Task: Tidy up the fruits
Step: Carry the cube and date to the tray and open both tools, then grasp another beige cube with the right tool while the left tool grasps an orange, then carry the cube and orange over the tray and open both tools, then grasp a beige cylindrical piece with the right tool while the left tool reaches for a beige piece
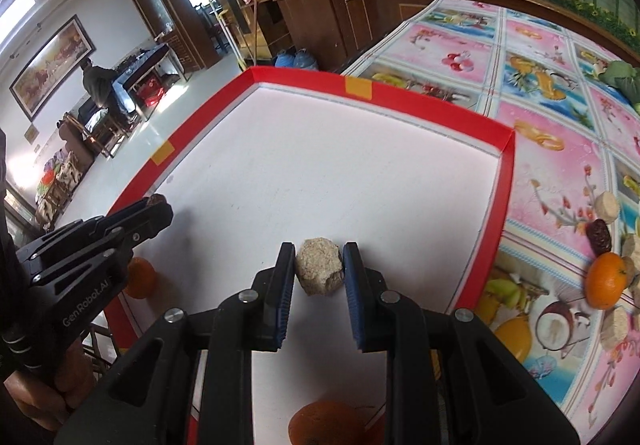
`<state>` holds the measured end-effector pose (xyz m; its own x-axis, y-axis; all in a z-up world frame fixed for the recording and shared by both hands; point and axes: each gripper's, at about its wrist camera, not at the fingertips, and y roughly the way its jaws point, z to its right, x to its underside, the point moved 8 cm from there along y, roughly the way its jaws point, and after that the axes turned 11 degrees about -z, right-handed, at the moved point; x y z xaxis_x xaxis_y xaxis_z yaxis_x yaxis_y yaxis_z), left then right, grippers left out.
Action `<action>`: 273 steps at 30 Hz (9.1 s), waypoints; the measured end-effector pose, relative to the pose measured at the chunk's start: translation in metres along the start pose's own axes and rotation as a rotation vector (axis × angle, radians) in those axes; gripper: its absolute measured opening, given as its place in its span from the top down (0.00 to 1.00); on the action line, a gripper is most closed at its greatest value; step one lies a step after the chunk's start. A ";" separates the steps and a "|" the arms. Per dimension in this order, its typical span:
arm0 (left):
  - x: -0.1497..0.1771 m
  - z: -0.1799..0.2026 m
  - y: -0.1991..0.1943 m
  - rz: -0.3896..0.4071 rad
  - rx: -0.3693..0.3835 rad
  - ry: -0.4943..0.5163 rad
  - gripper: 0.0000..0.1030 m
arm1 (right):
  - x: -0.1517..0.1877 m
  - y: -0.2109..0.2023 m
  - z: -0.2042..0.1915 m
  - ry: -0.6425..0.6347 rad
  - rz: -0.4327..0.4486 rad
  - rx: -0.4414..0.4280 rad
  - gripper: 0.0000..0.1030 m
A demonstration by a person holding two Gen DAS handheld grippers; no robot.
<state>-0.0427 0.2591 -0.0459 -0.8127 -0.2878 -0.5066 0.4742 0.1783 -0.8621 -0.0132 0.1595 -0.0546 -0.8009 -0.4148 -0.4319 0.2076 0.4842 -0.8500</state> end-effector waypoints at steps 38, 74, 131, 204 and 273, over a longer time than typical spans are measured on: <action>0.018 0.115 -0.046 0.043 -0.038 0.221 0.42 | 0.063 -0.160 0.239 0.428 0.348 0.061 0.65; 0.015 0.220 -0.035 0.012 0.056 0.418 0.42 | 0.075 -0.106 0.231 0.268 0.118 0.243 0.76; 0.000 0.227 -0.047 0.050 0.205 0.375 0.67 | 0.053 -0.144 0.204 0.217 0.333 0.340 0.76; -0.009 0.056 -0.023 0.006 -0.028 0.069 0.27 | -0.018 -0.069 0.094 0.139 0.224 0.104 0.58; 0.036 0.266 -0.023 -0.052 0.186 0.440 0.25 | 0.064 -0.120 0.251 0.430 0.102 -0.126 0.75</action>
<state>0.0067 -0.0056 -0.0464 -0.8841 0.1405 -0.4456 0.4489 -0.0086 -0.8935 0.0515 -0.1188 -0.0558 -0.9458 -0.0153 -0.3243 0.2490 0.6071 -0.7546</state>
